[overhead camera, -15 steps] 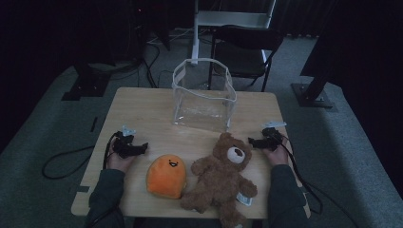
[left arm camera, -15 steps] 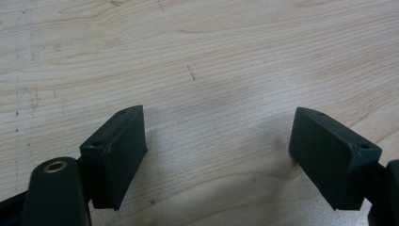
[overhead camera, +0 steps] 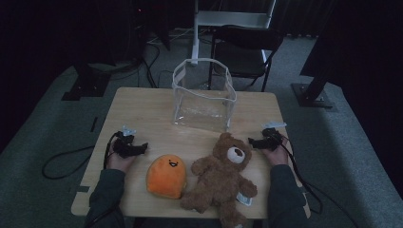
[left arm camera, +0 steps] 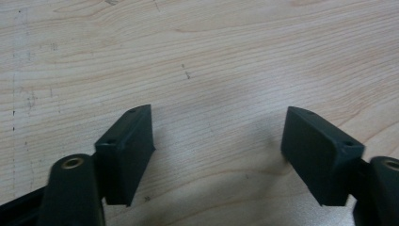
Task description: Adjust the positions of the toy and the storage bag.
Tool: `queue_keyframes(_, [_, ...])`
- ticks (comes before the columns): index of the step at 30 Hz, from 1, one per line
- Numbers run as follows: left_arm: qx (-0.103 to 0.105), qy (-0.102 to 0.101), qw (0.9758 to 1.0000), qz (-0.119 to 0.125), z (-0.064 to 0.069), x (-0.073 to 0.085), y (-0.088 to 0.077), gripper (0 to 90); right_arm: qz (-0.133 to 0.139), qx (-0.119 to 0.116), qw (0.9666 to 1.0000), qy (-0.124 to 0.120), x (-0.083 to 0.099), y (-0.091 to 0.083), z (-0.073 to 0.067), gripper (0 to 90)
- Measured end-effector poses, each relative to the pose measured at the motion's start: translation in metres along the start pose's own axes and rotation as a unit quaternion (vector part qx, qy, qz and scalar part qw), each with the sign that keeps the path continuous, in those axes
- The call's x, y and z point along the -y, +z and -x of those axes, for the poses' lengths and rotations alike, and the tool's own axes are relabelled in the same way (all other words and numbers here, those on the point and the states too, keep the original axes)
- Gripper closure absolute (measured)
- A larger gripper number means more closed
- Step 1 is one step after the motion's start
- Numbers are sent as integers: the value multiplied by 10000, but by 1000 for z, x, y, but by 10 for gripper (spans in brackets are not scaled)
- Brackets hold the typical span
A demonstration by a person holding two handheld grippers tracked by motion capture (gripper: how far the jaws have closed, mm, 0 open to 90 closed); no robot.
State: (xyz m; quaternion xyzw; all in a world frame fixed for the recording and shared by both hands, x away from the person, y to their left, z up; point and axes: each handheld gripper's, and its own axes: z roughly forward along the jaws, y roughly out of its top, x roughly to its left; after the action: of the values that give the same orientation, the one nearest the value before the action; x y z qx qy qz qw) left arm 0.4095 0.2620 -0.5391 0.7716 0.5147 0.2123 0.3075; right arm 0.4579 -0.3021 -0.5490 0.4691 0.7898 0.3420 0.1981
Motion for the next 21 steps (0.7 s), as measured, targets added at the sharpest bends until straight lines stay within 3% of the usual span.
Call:
queue_keyframes(10, [176, -23, 9998, 39, 4, -2, -2, 284, -1, 0, 10000, -2, 0, 0, 0, 140])
queue_keyframes(16, [314, -91, 9992, 210, 6, -6, -6, 284, 0, 0, 10000, -1, 0, 0, 0, 142])
queue_keyframes(21, [426, -84, 9985, 325, 6, -10, -9, 323, 85, -7, 10000, -6, 1, -2, 0, 247])
